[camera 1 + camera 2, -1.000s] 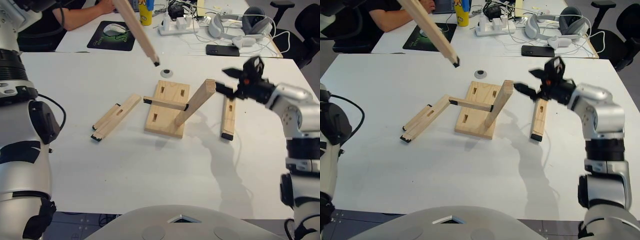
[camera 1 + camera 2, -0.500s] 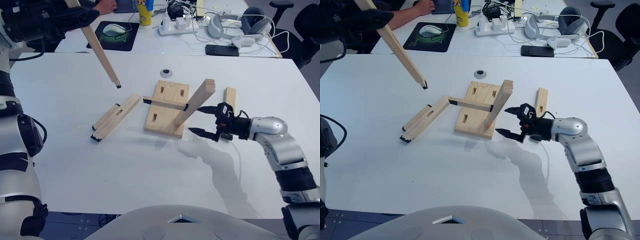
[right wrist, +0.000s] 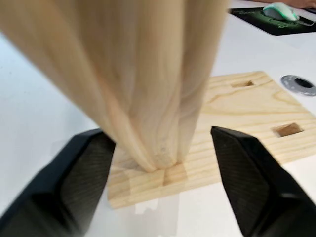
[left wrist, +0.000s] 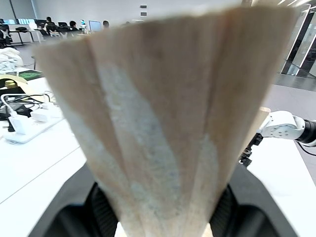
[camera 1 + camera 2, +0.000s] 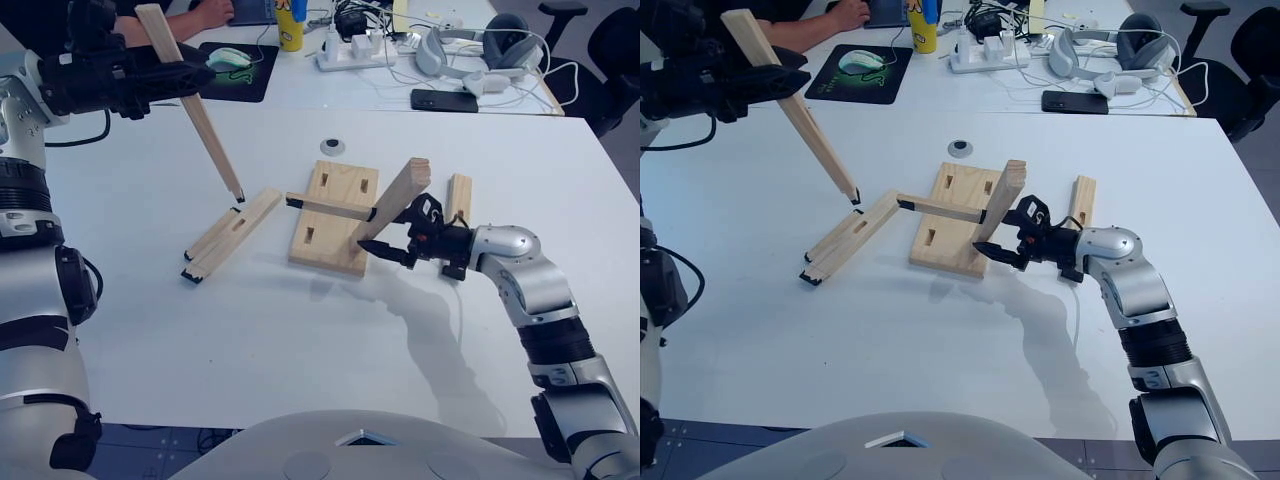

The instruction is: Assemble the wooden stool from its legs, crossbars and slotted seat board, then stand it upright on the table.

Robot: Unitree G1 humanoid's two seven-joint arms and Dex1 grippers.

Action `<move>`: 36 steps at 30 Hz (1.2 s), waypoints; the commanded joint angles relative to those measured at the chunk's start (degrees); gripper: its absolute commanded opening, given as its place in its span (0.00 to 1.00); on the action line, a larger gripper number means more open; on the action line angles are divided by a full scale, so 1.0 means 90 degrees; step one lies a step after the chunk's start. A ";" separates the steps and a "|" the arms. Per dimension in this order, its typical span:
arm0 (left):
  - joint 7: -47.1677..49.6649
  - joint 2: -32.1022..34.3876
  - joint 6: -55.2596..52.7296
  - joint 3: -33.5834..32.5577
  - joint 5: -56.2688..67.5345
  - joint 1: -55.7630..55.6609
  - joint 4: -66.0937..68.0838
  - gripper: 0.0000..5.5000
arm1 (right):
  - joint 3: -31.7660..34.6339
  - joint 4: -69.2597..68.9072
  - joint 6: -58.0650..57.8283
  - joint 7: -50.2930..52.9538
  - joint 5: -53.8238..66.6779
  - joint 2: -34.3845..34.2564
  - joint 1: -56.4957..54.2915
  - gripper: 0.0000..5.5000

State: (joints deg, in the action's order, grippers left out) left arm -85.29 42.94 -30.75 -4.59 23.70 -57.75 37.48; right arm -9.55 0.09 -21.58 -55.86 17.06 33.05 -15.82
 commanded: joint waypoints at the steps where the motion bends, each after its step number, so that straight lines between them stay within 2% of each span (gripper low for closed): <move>1: -0.0017 -0.0038 -0.0157 -0.0053 0.0204 0.0313 -0.0546 0.37 | -0.0049 0.0142 -0.0044 -0.0275 -0.0084 0.0187 -0.0246 0.49; 5: 0.0114 -0.0200 -0.0576 -0.0400 0.0778 0.0797 -0.1271 0.37 | -0.0015 0.0245 -0.0042 -0.0577 -0.0112 0.0395 -0.0365 0.38; 12: 0.0664 -0.0483 -0.0977 -0.0402 0.1275 0.2247 -0.2980 0.37 | -0.0096 0.1023 0.0274 -0.1217 -0.0338 0.0671 -0.0981 0.36; 18: 0.1169 -0.0863 -0.0812 -0.0239 0.1316 0.2797 -0.3832 0.37 | -0.0178 0.1511 0.0419 -0.2012 -0.0371 0.0822 -0.1451 0.21; 25: 0.1458 -0.0951 -0.0730 -0.0348 0.1534 0.2928 -0.4226 0.37 | -0.0263 0.1114 0.0040 -0.2635 -0.0249 0.0990 -0.1608 0.03; 27: 0.1450 -0.0897 -0.0631 -0.0363 0.1525 0.2946 -0.4216 0.37 | -0.0259 0.0981 -0.0032 -0.2664 -0.0275 0.1078 -0.1489 0.00; 31: 0.1364 -0.0750 -0.0516 -0.0298 0.1457 0.3041 -0.4202 0.37 | -0.0377 0.1167 0.0282 -0.2357 -0.0829 0.1339 -0.1096 0.00; 36: 0.1358 -0.0680 -0.0506 -0.0298 0.1514 0.3079 -0.4133 0.37 | -0.0107 0.2505 0.1378 -0.0786 -0.1512 0.0814 -0.1179 0.00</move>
State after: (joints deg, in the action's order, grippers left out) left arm -72.83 35.79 -35.81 -7.31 37.07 -30.10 0.32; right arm -12.12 15.80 -14.50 -70.48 6.63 43.13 -24.72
